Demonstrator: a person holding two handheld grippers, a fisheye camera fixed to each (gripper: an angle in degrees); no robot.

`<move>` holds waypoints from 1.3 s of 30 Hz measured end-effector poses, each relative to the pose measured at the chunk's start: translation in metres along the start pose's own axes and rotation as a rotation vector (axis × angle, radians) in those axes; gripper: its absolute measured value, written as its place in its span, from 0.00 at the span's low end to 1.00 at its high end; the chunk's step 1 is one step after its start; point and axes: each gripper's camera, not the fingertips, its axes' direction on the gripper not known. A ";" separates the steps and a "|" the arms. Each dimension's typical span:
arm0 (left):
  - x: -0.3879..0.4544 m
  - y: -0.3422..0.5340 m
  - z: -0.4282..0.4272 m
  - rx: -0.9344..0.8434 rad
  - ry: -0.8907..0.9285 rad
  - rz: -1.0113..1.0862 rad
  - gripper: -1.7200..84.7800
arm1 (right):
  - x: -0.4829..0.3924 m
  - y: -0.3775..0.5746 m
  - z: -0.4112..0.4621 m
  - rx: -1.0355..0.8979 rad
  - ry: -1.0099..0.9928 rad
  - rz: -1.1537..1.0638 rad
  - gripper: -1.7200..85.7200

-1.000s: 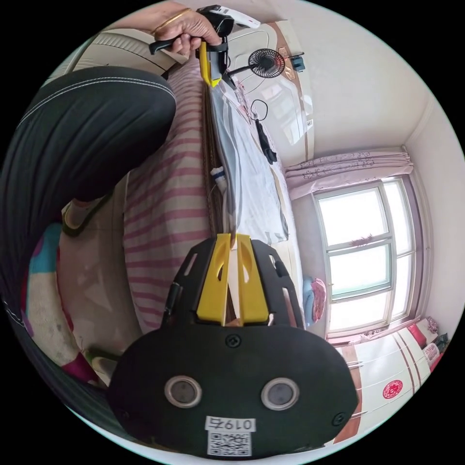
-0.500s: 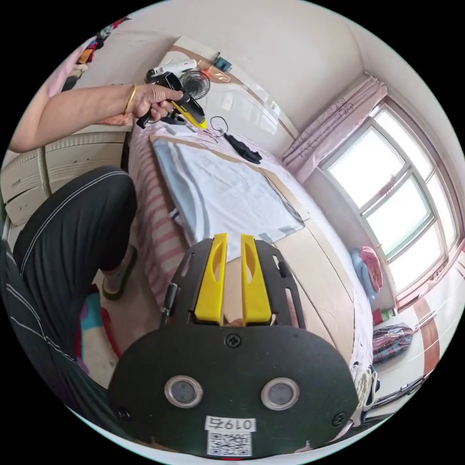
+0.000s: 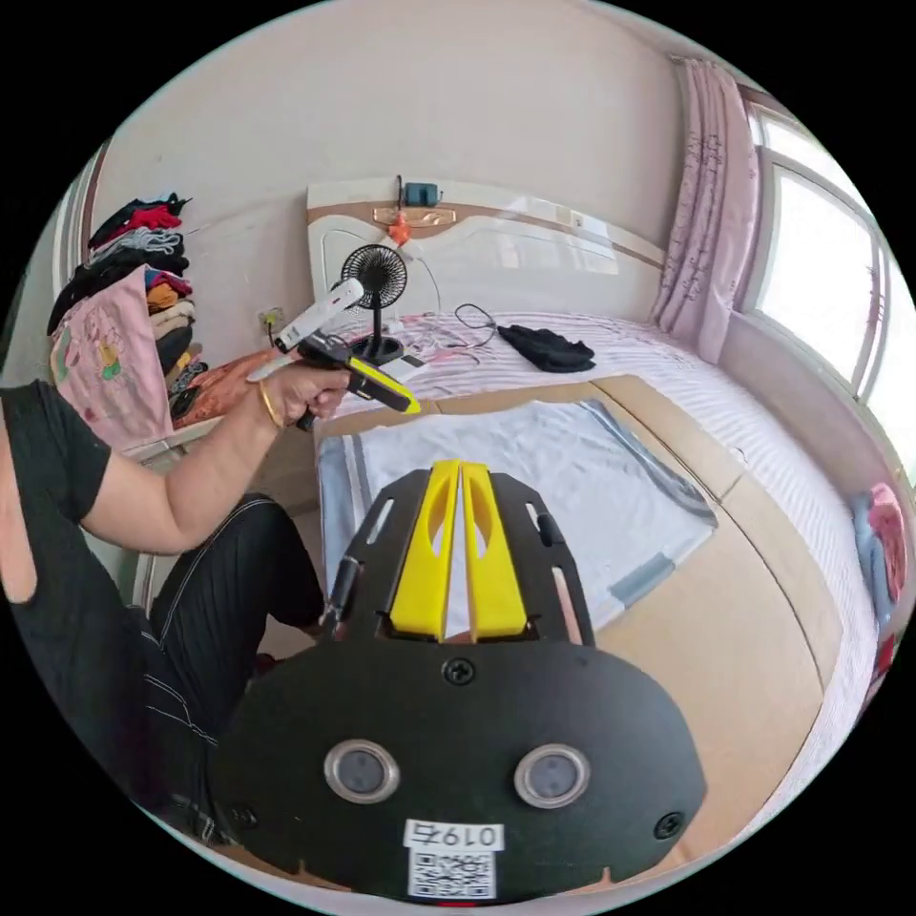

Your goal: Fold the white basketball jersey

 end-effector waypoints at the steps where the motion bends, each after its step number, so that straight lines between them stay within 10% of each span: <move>1: 0.002 0.001 0.000 0.003 -0.013 0.007 0.05 | 0.010 -0.037 0.011 -0.048 -0.032 -0.060 0.04; 32: 0.020 -0.040 0.036 -0.047 0.031 0.065 0.05 | 0.063 -0.516 0.177 -0.682 -0.307 -0.404 0.04; 39: 0.030 -0.044 0.039 -0.060 -0.002 0.075 0.04 | 0.042 -0.561 0.177 -0.730 0.050 -0.587 0.02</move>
